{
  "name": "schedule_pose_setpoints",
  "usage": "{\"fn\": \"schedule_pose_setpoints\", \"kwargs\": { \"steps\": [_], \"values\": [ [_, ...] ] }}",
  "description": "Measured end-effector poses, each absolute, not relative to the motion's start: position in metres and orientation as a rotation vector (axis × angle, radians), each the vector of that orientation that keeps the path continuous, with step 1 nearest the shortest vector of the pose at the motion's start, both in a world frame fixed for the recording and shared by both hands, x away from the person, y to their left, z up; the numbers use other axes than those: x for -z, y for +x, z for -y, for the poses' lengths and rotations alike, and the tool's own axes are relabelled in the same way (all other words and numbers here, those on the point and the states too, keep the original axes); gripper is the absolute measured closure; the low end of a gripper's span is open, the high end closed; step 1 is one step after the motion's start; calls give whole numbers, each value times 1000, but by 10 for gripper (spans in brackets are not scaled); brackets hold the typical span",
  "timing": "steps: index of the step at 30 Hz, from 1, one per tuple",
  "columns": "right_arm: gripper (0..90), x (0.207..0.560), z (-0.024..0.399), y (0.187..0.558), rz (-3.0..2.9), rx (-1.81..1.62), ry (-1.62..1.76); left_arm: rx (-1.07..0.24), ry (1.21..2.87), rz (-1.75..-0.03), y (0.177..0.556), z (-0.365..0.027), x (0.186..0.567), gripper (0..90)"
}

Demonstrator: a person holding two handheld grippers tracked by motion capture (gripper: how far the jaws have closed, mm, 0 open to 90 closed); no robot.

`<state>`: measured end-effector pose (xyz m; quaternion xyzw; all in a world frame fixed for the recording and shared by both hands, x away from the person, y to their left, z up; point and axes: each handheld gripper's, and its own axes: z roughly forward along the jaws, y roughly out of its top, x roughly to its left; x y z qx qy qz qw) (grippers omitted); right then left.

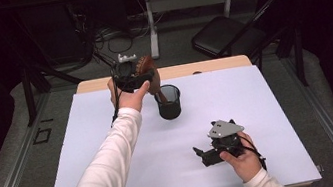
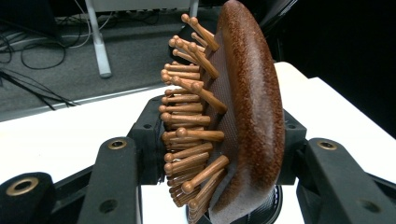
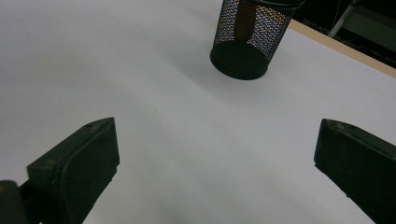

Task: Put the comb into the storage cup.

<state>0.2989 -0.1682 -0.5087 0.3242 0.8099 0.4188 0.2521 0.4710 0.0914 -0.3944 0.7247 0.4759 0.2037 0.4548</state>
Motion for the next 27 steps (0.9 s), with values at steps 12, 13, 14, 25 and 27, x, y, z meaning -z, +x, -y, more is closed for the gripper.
{"fn": "schedule_pose_setpoints", "kwargs": {
  "steps": [12, 13, 14, 25, 27],
  "values": [
    [0, 509, 168, 299, -2205, -1136, 883, -563, 1834, -1139, 468, -84, 397, 500],
    [0, 509, 168, 299, -2205, -1137, 882, -568, 1838, -1134, 468, -84, 397, 500],
    [0, 509, 168, 299, -2205, -1137, 880, -571, 1843, -1133, 468, -83, 397, 500],
    [0, 510, 167, 299, -2210, -1135, 878, -594, 1856, -1116, 466, -79, 400, 500],
    [0, 510, 167, 299, -2211, -1134, 876, -598, 1857, -1115, 465, -78, 400, 500]
  ]
}}
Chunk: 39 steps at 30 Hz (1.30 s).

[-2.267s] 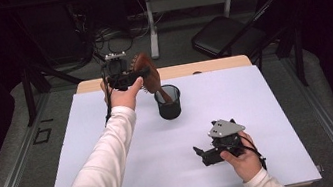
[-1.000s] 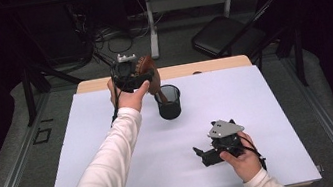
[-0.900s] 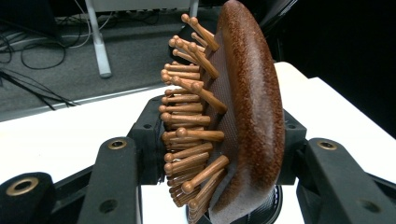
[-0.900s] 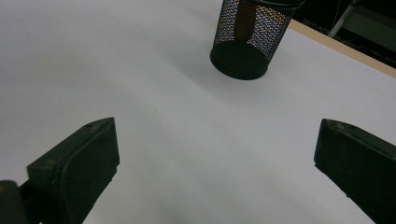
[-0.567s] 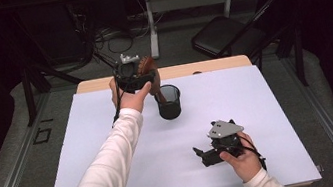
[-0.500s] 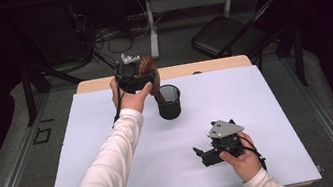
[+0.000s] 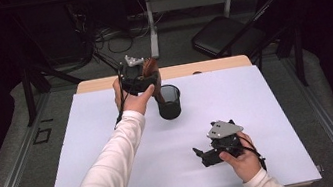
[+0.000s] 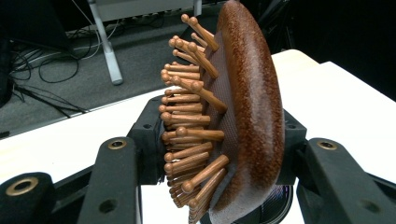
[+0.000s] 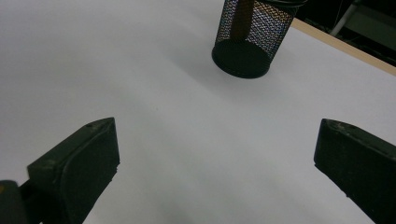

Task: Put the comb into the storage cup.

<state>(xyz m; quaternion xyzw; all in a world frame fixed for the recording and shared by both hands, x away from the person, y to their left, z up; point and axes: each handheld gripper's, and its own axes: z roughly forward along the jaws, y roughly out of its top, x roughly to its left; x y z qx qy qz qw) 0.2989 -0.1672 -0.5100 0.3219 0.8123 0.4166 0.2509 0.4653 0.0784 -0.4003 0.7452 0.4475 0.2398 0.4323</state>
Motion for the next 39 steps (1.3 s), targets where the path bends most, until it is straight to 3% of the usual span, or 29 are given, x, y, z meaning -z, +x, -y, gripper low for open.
{"fn": "schedule_pose_setpoints", "kwargs": {
  "steps": [39],
  "values": [
    [0, 511, 168, 300, -2214, -1138, 883, -746, 1952, -979, 444, -49, 404, 493]
  ]
}}
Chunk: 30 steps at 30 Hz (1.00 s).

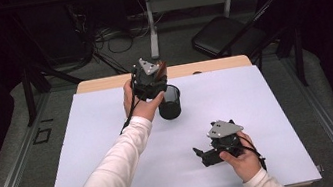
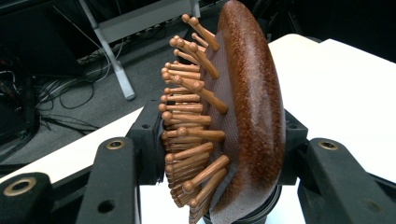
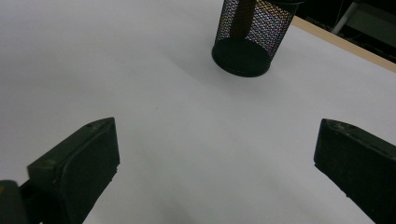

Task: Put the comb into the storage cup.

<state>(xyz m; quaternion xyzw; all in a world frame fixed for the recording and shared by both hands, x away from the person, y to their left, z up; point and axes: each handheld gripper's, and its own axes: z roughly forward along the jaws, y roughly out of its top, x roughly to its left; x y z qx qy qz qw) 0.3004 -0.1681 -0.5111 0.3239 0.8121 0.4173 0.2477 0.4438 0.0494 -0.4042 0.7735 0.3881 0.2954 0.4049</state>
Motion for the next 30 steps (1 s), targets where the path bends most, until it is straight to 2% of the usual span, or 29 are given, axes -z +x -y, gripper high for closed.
{"fn": "schedule_pose_setpoints", "kwargs": {
  "steps": [30],
  "values": [
    [1, 512, 170, 302, -2216, -1136, 890, -819, 2013, -861, 430, -34, 411, 478]
  ]
}}
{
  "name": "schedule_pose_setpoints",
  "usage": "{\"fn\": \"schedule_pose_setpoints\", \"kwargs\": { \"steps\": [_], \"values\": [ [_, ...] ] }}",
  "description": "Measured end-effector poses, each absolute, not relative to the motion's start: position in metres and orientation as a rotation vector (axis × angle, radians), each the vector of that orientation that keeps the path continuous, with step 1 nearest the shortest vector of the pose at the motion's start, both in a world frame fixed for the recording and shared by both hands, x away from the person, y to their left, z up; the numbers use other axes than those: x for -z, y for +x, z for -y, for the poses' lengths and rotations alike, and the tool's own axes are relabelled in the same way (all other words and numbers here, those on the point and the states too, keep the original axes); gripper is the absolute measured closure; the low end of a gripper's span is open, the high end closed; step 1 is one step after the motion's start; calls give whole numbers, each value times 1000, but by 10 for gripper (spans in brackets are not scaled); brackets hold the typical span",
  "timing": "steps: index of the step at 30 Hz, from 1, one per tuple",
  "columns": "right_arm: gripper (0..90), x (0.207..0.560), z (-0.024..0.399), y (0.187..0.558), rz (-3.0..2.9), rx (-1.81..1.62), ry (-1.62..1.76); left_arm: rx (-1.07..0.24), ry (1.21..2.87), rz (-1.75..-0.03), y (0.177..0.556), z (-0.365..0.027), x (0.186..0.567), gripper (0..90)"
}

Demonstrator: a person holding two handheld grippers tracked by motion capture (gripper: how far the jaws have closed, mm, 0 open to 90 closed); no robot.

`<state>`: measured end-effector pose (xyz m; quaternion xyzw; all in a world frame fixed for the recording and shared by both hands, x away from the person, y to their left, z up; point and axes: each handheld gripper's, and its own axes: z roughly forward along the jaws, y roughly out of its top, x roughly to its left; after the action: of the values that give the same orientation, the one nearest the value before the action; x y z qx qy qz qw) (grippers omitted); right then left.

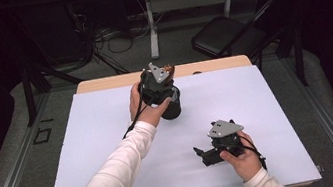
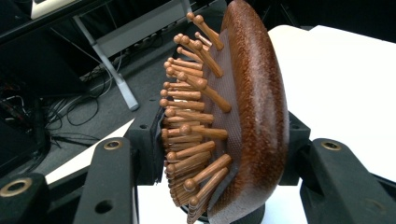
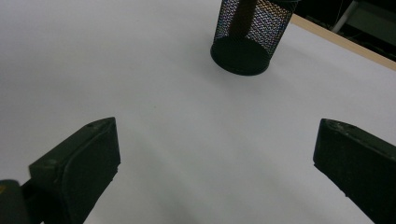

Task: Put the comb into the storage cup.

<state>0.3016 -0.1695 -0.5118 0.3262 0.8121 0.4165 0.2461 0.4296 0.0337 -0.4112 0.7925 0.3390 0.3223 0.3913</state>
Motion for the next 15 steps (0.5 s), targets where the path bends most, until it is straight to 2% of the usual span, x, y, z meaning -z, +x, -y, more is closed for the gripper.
{"fn": "schedule_pose_setpoints", "kwargs": {
  "steps": [15],
  "values": [
    [3, 512, 170, 301, -2216, -1135, 888, -867, 2038, -805, 420, -25, 416, 473]
  ]
}}
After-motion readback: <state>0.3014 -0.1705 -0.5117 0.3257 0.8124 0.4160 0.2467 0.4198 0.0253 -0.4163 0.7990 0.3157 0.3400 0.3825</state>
